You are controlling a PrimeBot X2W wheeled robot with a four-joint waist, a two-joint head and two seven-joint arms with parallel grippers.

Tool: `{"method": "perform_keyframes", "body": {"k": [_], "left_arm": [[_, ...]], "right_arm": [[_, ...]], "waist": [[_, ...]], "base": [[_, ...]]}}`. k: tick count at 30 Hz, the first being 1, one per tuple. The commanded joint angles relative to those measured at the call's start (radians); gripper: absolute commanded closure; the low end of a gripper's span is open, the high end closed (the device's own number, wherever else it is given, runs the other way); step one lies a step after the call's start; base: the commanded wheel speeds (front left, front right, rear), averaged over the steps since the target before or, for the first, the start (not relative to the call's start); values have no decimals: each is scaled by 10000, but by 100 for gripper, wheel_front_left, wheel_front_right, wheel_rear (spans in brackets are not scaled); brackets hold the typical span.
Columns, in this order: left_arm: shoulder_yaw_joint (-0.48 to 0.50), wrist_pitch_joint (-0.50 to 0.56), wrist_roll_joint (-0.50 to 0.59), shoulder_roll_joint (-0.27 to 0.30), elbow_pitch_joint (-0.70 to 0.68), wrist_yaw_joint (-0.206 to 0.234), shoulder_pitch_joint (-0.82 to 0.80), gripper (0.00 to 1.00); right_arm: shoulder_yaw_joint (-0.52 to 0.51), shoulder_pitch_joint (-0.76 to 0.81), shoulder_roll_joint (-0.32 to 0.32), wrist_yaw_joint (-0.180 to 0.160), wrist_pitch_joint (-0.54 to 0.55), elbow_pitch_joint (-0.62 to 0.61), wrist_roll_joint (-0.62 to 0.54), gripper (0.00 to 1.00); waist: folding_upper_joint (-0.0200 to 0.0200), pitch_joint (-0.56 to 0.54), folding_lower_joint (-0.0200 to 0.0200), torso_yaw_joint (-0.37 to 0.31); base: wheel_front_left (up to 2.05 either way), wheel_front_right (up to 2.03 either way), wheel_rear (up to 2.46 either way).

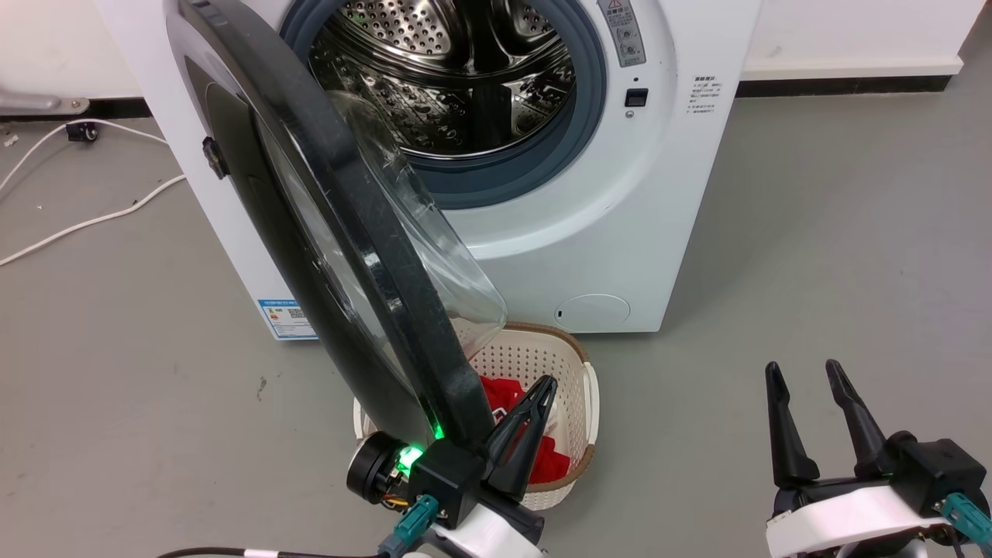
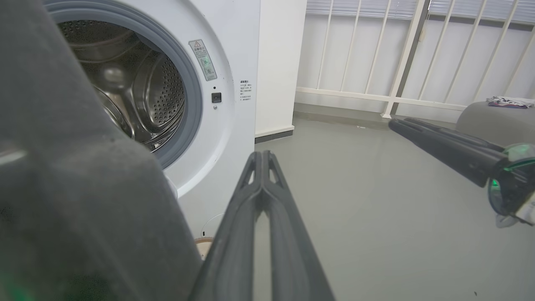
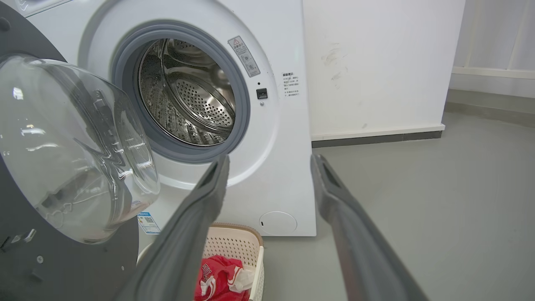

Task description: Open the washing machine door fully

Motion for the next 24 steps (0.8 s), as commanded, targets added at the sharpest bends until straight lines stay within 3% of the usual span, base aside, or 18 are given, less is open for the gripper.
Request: {"method": "perform_keyframes", "body": {"k": [1,15,24], "left_arm": [[359,-17,-24,157,-34,189,-158,100],[793,-11,36,311,-840,718,1391,100],[1392,-15,-71,646,-1837,1303,2547,100]], "right_arm": [[21,-111,25,-3,-20,21,24,0],[109,106,25,-3,-90,236,212,0],[-36,356,25,-3,-51,157,195,0]], "waist": [[0,5,0,13],[0,-183,0,545],[0,-221,0,1798]], "base": [[0,0,0],[0,0,0],[0,0,0]]}}
